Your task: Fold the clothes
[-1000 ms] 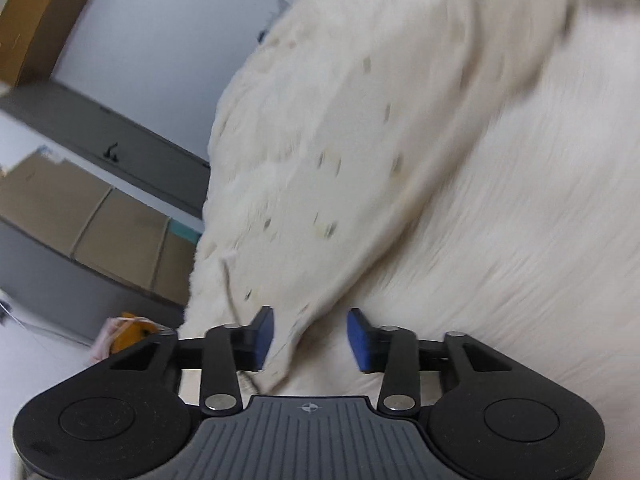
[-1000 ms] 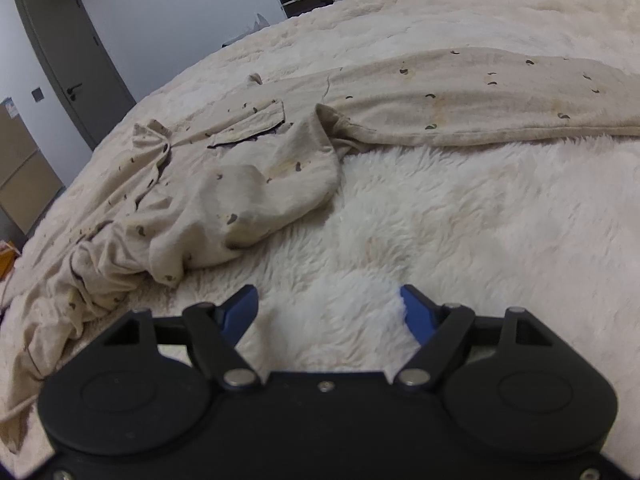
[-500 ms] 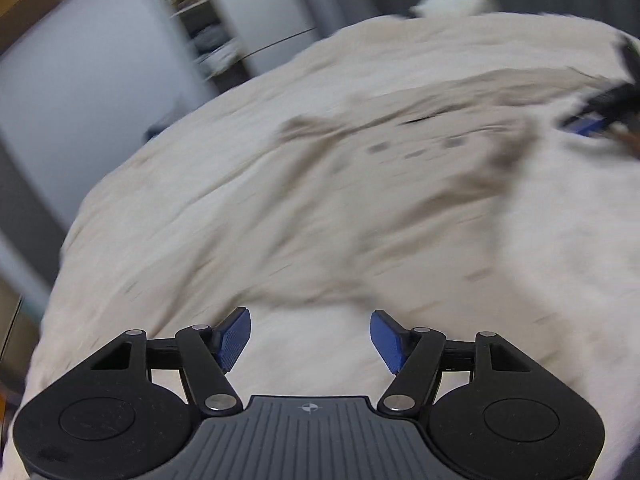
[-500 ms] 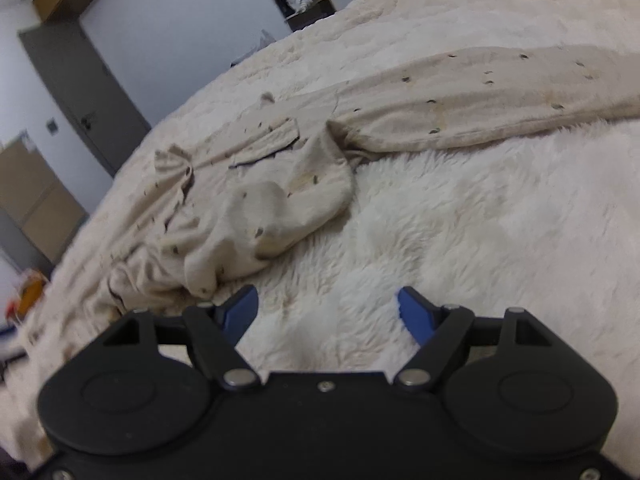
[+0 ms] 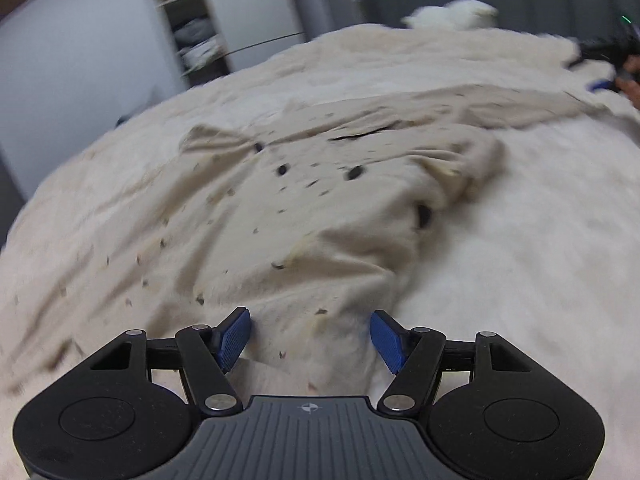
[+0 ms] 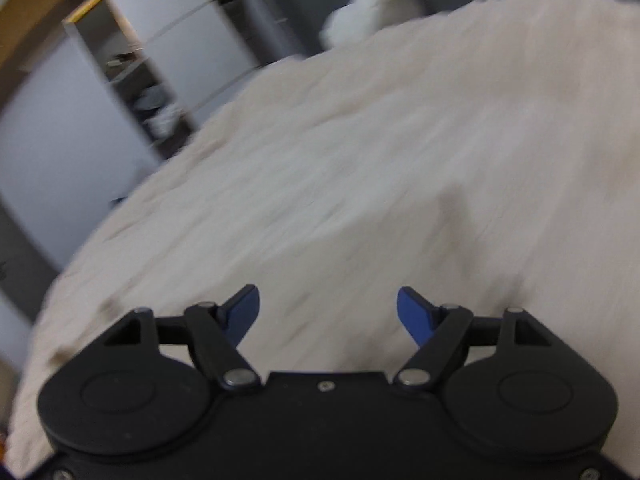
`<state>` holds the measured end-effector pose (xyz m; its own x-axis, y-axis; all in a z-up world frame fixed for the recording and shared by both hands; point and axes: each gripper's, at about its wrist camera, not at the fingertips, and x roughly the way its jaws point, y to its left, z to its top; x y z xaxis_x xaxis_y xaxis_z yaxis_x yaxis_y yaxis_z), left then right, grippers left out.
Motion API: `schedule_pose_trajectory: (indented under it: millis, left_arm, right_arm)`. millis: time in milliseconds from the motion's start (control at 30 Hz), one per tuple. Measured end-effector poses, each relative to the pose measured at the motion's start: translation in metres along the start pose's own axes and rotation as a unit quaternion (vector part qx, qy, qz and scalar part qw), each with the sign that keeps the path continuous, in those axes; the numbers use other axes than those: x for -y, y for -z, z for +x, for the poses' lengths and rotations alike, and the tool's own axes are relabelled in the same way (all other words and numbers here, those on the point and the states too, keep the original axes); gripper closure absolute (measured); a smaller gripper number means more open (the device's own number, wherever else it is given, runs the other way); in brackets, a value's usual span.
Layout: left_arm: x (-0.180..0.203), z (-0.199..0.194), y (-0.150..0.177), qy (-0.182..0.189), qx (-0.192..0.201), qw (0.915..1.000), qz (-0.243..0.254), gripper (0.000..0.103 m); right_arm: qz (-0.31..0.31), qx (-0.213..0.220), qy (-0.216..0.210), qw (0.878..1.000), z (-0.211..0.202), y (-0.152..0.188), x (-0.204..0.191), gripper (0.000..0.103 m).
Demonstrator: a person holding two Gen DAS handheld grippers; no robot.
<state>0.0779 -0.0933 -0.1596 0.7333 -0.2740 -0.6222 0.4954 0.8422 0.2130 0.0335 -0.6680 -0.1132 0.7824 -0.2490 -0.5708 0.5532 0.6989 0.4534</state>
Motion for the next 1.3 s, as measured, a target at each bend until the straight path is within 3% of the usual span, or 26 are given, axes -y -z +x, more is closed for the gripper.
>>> schedule_pose_trajectory:
  millis: [67, 167, 233, 333, 367, 400, 433, 467, 567, 667, 700, 733, 800, 967, 1133, 1200, 1300]
  left_arm:
    - [-0.003, 0.011, 0.002, 0.004, -0.005, 0.9995, -0.032, 0.041]
    - [-0.007, 0.016, 0.007, 0.007, -0.005, 0.9983, -0.058, 0.039]
    - [-0.009, 0.021, 0.011, 0.009, -0.004, 0.9972, -0.074, 0.038]
    - [-0.012, 0.026, 0.015, 0.011, 0.0, 0.9961, -0.088, 0.034]
    - [-0.012, 0.027, 0.016, 0.011, 0.001, 0.9958, -0.09, 0.034]
    - [-0.013, 0.028, 0.017, 0.012, 0.002, 0.9957, -0.092, 0.034]
    - [-0.014, 0.028, 0.017, 0.012, 0.003, 0.9956, -0.093, 0.033]
    - [-0.015, 0.029, 0.017, 0.013, 0.003, 0.9955, -0.094, 0.033]
    - [-0.017, 0.031, 0.017, 0.015, 0.0, 0.9952, -0.097, 0.033]
    - [-0.016, 0.033, 0.015, 0.013, -0.004, 0.9956, -0.093, 0.032]
    - [-0.015, 0.034, 0.015, 0.013, -0.005, 0.9957, -0.091, 0.031]
    - [-0.015, 0.036, 0.015, 0.012, -0.006, 0.9958, -0.09, 0.031]
    - [-0.015, 0.038, 0.015, 0.011, -0.007, 0.9957, -0.092, 0.03]
    - [-0.016, 0.034, 0.016, 0.009, -0.005, 0.9959, -0.09, 0.03]
    - [-0.015, 0.032, 0.019, 0.009, 0.0, 0.9958, -0.091, 0.029]
    - [-0.014, 0.032, 0.02, 0.01, 0.0, 0.9959, -0.09, 0.027]
    - [-0.014, 0.033, 0.02, 0.011, -0.001, 0.9957, -0.092, 0.027]
  right_arm:
    - [0.003, -0.014, 0.007, 1.0, 0.017, -0.017, 0.007, 0.028]
    - [-0.002, -0.068, 0.031, 0.997, 0.074, -0.042, 0.016, 0.029]
    - [-0.005, -0.093, 0.037, 0.995, 0.098, -0.042, 0.018, 0.034]
    - [-0.016, -0.131, 0.03, 0.991, 0.129, -0.038, 0.018, 0.062]
    - [-0.023, -0.137, 0.023, 0.99, 0.134, -0.037, 0.016, 0.086]
    - [-0.027, -0.132, 0.01, 0.991, 0.136, -0.045, 0.013, 0.1]
    - [-0.029, -0.127, -0.004, 0.991, 0.138, -0.053, 0.009, 0.101]
    - [-0.032, -0.121, -0.017, 0.992, 0.14, -0.061, 0.005, 0.101]
    - [-0.033, -0.047, -0.038, 0.998, 0.124, -0.111, -0.011, 0.101]
    - [-0.05, -0.008, -0.039, 0.998, 0.12, -0.146, -0.035, 0.101]
    - [-0.067, -0.027, -0.021, 0.997, 0.131, -0.146, -0.042, 0.1]
    - [-0.084, -0.049, -0.002, 0.995, 0.144, -0.145, -0.05, 0.098]
    - [-0.085, -0.063, 0.009, 0.994, 0.15, -0.13, -0.045, 0.078]
    - [-0.084, -0.093, 0.034, 0.991, 0.163, -0.092, -0.032, 0.047]
    - [0.048, -0.065, -0.019, 0.997, 0.123, -0.067, 0.044, 0.046]
    - [0.063, -0.068, -0.039, 0.995, 0.119, -0.06, 0.061, 0.046]
    - [0.044, -0.046, -0.055, 0.996, 0.122, -0.056, 0.056, 0.045]
